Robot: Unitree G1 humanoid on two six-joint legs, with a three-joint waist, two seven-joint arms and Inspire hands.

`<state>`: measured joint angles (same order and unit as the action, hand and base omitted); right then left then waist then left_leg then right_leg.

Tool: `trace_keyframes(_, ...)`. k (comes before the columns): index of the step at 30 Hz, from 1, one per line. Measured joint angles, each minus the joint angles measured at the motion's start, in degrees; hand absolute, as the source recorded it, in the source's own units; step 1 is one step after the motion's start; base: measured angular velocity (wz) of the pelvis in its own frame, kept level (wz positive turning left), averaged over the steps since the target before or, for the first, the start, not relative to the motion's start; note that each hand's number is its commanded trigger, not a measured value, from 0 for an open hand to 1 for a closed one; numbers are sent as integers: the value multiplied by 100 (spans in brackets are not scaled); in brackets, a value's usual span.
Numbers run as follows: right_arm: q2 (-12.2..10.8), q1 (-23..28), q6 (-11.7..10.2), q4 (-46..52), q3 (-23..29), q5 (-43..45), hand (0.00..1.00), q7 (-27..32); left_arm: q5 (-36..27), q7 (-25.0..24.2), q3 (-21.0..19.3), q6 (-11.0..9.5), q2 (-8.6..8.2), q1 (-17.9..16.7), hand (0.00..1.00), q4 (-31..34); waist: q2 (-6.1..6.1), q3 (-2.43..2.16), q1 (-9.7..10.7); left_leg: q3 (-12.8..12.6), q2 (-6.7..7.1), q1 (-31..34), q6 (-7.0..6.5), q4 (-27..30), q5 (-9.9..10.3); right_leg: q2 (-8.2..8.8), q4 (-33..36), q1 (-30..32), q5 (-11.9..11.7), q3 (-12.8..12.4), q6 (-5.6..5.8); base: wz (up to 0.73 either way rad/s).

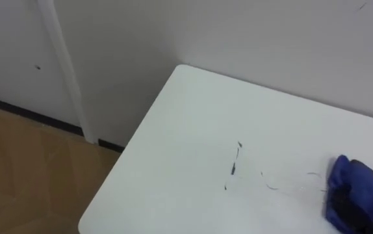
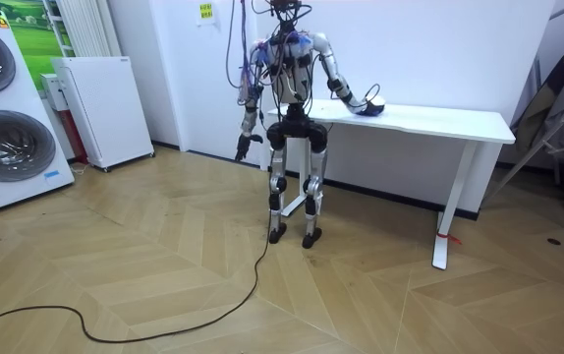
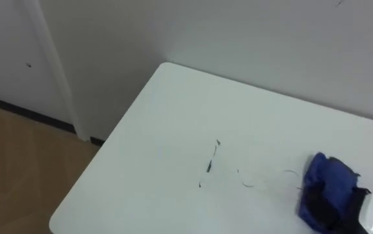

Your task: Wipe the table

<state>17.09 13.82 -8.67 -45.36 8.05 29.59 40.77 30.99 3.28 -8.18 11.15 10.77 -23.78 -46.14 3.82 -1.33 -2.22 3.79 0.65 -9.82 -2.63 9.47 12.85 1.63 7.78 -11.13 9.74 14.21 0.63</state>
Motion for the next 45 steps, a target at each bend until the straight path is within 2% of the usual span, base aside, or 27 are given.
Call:
trace_keyframes(2, -22, -9, 54, 64, 13, 33, 100, -11, 8, -1, 67, 2, -67, 53, 0, -1, -8, -1, 31, -19, 0, 11, 12, -2, 10, 0, 2, 8, 0, 6, 0, -11)
trace_keyframes(4, -111, -155, 445, 372, -65, 168, 100, -140, 4, 1, 341, 5, -106, 180, 0, -8, -36, -1, -29, -63, -3, 20, 27, 5, 22, -14, 42, 29, -1, -55, -3, -18)
trace_keyframes(5, -132, -173, 541, 466, -90, 258, 100, -168, 4, 2, 401, 9, -118, 196, 0, -19, -47, 2, -71, -92, -4, 12, 32, 6, 25, -25, 52, 45, -4, -101, -7, -42)
trace_keyframes(7, -155, -212, 984, 898, -321, 482, 100, -381, 1, 20, 540, 32, -176, 302, 0, -47, -82, 14, -319, -335, -53, 15, 62, 2, 42, -93, 102, 180, -44, -319, -73, -59)
trace_keyframes(8, -159, -223, 1106, 1052, -428, 537, 100, -471, 1, 24, 582, 54, -185, 332, 0, -91, -94, 21, -372, -403, -79, 17, 73, 0, 46, -112, 112, 218, -60, -361, -96, -61)
trace_keyframes(9, -182, -247, 1290, 1350, -678, 788, 100, -607, -9, 31, 689, 119, -187, 408, 0, -209, -119, 42, -479, -473, -108, 16, 94, 5, 58, -160, 116, 269, -87, -472, -135, -56)
trace_keyframes(10, -212, -274, 1415, 1691, -1007, 1023, 100, -764, -18, 32, 763, 185, -190, 441, 0, -231, -121, 57, -549, -472, -132, 29, 110, 4, 67, -190, 145, 329, -104, -480, -162, -50)
trace_keyframes(11, -224, -299, 1463, 1855, -1177, 1162, 100, -865, -29, 32, 799, 203, -190, 460, 0, -230, -127, 79, -579, -471, -143, 37, 118, 4, 69, -203, 178, 364, -106, -480, -166, -32)
trace_keyframes(12, -228, -437, 1506, 2074, -1538, 1378, 100, -1056, -78, 33, 906, 232, -188, 511, 0, -230, -133, 125, -612, -444, -146, 74, 129, 9, 66, -217, 204, 426, -110, -477, -181, -9)
trace_keyframes(14, -237, -711, 1514, 2226, -1949, 1627, 100, -1306, -154, 31, 1012, 230, -204, 594, 0, -229, -135, 163, -613, -389, -140, 161, 153, 11, 48, -223, 205, 499, -113, -473, -200, 8)
trace_keyframes(16, -243, -884, 1553, 2388, -2147, 1850, 100, -1564, -159, 31, 1095, 231, -206, 588, 0, -159, -132, 175, -647, -352, -122, 240, 154, 10, 27, -210, 197, 557, -84, -453, -212, 16)
trace_keyframes(18, -239, -879, 1571, 2411, -2181, 1851, 100, -1585, -149, 27, 1095, 262, -189, 480, 0, -32, -128, 173, -702, -346, -120, 241, 149, 3, 21, -211, 180, 553, -56, -445, -210, 5)
trace_keyframes(19, -198, -833, 1522, 2405, -2171, 1842, 100, -1556, -150, 25, 1095, 265, -164, 369, 0, 13, -120, 169, -664, -327, -113, 239, 144, 1, 25, -203, 176, 541, -37, -423, -202, 8)
trace_keyframes(20, -178, -799, 1467, 2404, -2162, 1831, 100, -1522, -154, 24, 1091, 275, -153, 282, 0, 12, -109, 164, -624, -319, -108, 238, 141, 11, 25, -191, 174, 531, -26, -383, -196, 17)
trace_keyframes(24, -136, -485, 927, 2114, -1953, 1739, 100, -1022, -147, 23, 834, 257, -86, 118, 0, 17, -97, 133, -421, -376, -73, 216, 134, 24, 23, -128, 81, 392, 2, -260, -155, 25)
trace_keyframes(26, -139, -380, 722, 1860, -1819, 1528, 100, -763, -128, 27, 708, 255, -54, 157, 0, 17, -101, 123, -358, -381, -60, 155, 120, 22, 31, -98, 71, 291, 23, -259, -122, 48)
trace_keyframes(28, -144, -238, 664, 1684, -1627, 1412, 100, -573, -82, 30, 620, 234, -55, 166, 0, 18, -164, 63, -274, -376, -75, 44, 71, 4, 58, -57, 81, 138, 66, -253, -59, 39)
trace_keyframes(30, -148, -222, 662, 1590, -1550, 1354, 100, -520, -76, 31, 609, 220, -54, 176, 0, 18, -208, 31, -272, -368, -56, -7, 49, 0, 72, -43, 81, 79, 73, -250, -48, 5)
trace_keyframes(33, -171, -302, 666, 1443, -1567, 1266, 100, -497, -78, 43, 630, 209, -68, 238, 0, 17, -210, 28, -301, -355, 5, -72, 42, -2, 69, -22, 88, -10, 84, -257, -30, -2)
trace_keyframes(35, -291, -429, 733, 1348, -1601, 1267, 100, -510, -79, 135, 683, 204, -114, 256, 0, 10, -199, 32, -360, -367, -2, -97, 37, -7, 75, -32, 91, -2, 84, -298, -30, -13)
trace_keyframes(36, -365, -491, 844, 1342, -1610, 1272, 100, -528, -76, 145, 783, 205, -139, 286, 0, 3, -201, 35, -414, -399, -6, -97, 38, -6, 75, -37, 96, 19, 81, -322, -34, -22)
trace_keyframes(38, -484, -583, 1113, 1491, -1682, 1315, 100, -647, -67, 154, 920, 216, -190, 321, 0, -27, -206, 36, -503, -482, -32, -101, 50, 4, 82, -56, 115, 28, 67, -345, -54, -28)
trace_keyframes(40, -606, -718, 1535, 1805, -1973, 1384, 100, -1006, 13, 148, 961, 252, -266, 369, 0, -78, -198, 52, -730, -608, -102, -120, 87, 2, 100, -142, 153, 121, 12, -505, -120, -53)
trace_keyframes(43, -642, -910, 1717, 2106, -2394, 1573, 100, -1383, -2, 117, 1099, 284, -329, 426, 0, -116, -216, 82, -853, -590, -141, -61, 116, 17, 110, -203, 196, 243, -20, -527, -172, -34)
trace_keyframes(45, -669, -916, 1754, 2300, -2548, 1572, 100, -1526, 2, 112, 1173, 285, -389, 436, 0, -96, -205, 97, -886, -581, -145, -32, 127, 6, 103, -212, 196, 285, -18, -534, -175, 0)
